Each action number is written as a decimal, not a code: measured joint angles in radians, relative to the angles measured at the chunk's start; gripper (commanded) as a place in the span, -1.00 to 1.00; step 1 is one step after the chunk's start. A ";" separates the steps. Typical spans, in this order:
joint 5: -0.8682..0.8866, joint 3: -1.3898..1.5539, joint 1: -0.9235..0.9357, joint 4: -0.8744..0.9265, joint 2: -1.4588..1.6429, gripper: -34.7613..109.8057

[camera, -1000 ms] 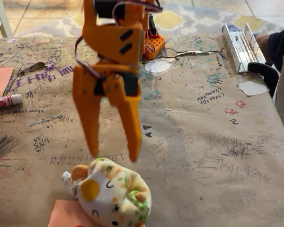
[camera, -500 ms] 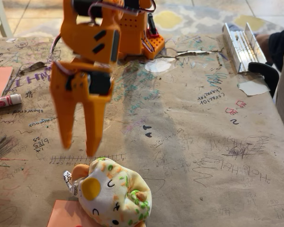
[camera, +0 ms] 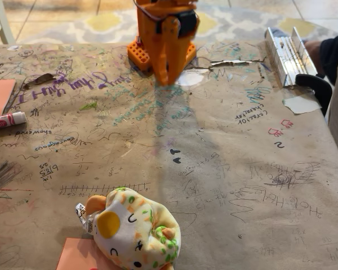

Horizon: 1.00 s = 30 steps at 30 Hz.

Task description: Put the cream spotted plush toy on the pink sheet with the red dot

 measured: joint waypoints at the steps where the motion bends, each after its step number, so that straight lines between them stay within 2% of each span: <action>1: -0.058 0.029 -0.005 0.040 0.132 -0.52; 4: -0.181 0.091 0.051 0.084 0.316 -0.52; 10: -0.272 0.202 0.135 0.025 0.371 -0.52; 12: -0.354 0.256 0.181 -0.015 0.374 -0.52; 18: -0.334 0.348 0.258 -0.061 0.373 -0.52; 30: -0.334 0.348 0.262 -0.061 0.373 -0.52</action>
